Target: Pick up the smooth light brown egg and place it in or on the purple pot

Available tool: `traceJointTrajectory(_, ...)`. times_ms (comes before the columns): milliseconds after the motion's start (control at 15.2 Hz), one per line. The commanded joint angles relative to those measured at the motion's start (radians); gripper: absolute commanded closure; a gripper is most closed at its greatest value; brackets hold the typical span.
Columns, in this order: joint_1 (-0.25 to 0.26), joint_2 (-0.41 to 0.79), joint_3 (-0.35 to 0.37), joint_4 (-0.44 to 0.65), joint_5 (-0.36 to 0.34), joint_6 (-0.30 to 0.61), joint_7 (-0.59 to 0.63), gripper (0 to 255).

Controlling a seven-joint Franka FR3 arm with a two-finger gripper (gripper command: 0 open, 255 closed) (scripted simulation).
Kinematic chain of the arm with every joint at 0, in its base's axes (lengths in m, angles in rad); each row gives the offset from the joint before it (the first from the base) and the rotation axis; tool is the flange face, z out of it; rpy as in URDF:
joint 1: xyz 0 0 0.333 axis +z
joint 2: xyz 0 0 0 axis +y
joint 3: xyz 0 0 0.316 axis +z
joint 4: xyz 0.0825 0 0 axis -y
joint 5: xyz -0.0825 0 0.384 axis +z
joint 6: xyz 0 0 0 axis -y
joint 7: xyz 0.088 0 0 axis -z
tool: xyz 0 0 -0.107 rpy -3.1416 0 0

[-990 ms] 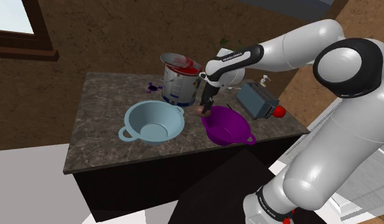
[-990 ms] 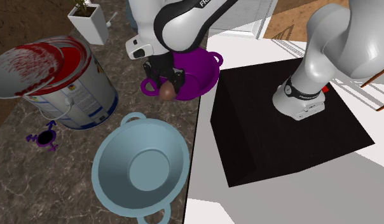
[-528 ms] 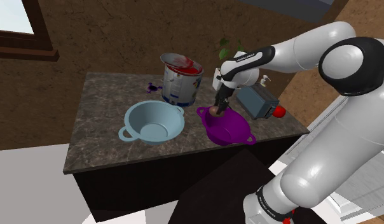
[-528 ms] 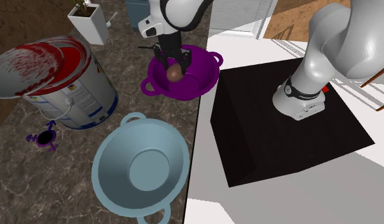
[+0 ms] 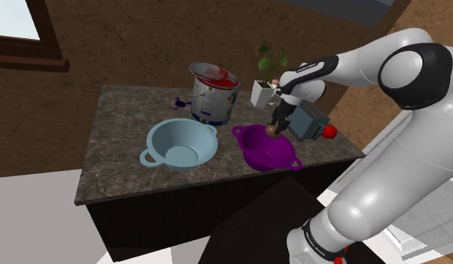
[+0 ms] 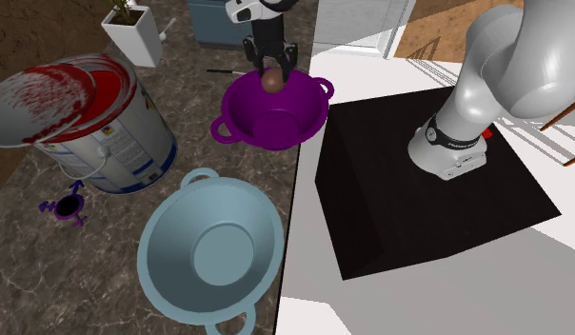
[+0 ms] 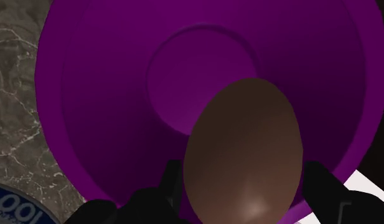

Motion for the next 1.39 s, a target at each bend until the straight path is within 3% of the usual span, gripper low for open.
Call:
traceJointTrajectory(0, -0.021, 0.017, -0.017, 0.004, 0.006, 0.007, -0.045, 255)
traceJointTrajectory(858, -0.037, 0.157, 0.009, -0.026, 0.108, 0.157, -0.128, 255)
traceJointTrajectory(1320, -0.037, 0.157, 0.01, -0.026, 0.108, 0.157, -0.128, 255)
